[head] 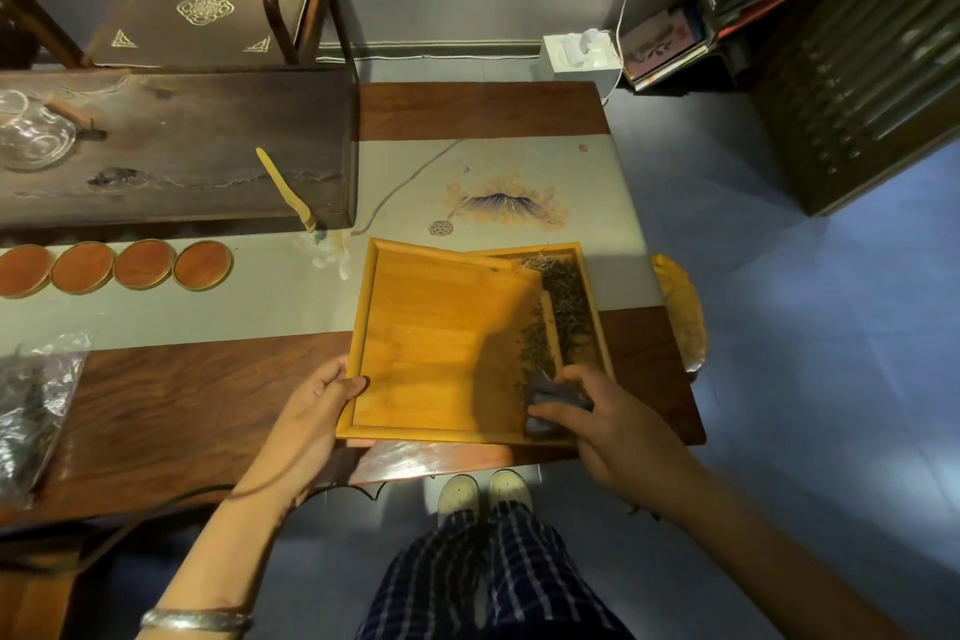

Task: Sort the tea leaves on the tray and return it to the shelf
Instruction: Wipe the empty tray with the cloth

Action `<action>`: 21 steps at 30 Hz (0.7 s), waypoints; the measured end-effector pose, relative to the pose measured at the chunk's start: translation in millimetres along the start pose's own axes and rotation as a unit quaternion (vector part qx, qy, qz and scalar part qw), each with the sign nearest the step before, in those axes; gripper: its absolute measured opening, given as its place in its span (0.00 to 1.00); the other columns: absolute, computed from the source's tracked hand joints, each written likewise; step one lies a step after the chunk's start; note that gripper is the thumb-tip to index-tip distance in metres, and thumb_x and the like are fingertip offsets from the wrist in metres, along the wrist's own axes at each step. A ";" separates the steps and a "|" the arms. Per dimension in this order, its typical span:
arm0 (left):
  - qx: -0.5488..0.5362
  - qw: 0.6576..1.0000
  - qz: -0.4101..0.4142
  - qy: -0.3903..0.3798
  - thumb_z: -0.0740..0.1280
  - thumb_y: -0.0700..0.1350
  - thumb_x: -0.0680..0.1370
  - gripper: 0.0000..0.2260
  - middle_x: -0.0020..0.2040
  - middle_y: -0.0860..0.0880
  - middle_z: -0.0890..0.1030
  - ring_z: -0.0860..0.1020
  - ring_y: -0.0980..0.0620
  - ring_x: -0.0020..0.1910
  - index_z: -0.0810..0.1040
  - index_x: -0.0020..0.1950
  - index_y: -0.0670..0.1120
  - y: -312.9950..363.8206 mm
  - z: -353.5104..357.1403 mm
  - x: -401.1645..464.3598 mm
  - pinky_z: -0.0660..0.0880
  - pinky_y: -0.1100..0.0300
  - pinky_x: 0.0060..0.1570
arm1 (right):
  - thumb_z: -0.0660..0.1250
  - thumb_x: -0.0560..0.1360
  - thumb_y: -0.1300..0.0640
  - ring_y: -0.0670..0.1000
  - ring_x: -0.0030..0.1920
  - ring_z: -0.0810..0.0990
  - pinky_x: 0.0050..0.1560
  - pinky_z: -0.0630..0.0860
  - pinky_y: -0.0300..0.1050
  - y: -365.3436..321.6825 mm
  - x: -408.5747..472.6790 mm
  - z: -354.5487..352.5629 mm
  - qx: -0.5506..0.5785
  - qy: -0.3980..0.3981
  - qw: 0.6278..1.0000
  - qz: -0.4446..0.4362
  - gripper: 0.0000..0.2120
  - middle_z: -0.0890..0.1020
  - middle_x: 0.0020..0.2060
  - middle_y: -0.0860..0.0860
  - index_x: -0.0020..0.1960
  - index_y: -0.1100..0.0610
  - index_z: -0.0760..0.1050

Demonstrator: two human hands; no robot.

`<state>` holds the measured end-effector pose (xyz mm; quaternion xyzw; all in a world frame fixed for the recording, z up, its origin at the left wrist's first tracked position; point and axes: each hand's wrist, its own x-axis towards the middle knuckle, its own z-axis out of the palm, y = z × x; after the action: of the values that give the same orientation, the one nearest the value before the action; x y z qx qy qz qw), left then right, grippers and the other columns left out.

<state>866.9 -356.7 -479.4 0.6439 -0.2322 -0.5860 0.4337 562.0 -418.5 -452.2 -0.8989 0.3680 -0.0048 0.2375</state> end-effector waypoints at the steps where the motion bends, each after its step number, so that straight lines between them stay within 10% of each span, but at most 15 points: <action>1: 0.004 1.000 0.000 -0.002 0.57 0.34 0.82 0.12 0.36 0.52 0.85 0.81 0.57 0.31 0.79 0.54 0.43 -1.4 -1.7 -0.2 0.78 0.65 0.28 | 0.66 0.71 0.66 0.59 0.49 0.77 0.37 0.79 0.52 3.2 2.0 1.5 -0.001 0.003 1.000 0.001 0.21 0.74 0.60 0.62 0.63 0.55 0.77; 15: 0.007 1.000 0.008 -0.021 0.57 0.34 0.81 0.11 0.30 0.53 0.80 0.76 0.57 0.25 0.78 0.54 0.42 -2.3 -9.3 -11.2 0.75 0.65 0.23 | 0.59 0.78 0.63 0.59 0.60 0.72 0.53 0.77 0.54 38.4 65.3 -3.7 -0.023 0.088 0.992 0.091 0.19 0.68 0.65 0.59 0.67 0.54 0.72; 21: -0.009 1.000 0.003 -0.009 0.57 0.34 0.81 0.12 0.30 0.52 0.81 0.77 0.56 0.24 0.79 0.52 0.45 -0.7 -10.7 -6.3 0.76 0.64 0.21 | 0.66 0.73 0.66 0.55 0.49 0.76 0.39 0.72 0.38 -0.1 18.5 -16.2 0.014 0.039 0.999 -0.032 0.21 0.73 0.61 0.61 0.64 0.54 0.76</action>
<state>875.7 -348.2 -477.2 0.6341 -0.2331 -0.5925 0.4387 572.5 -437.5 -440.9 -0.9058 0.3483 -0.0521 0.2355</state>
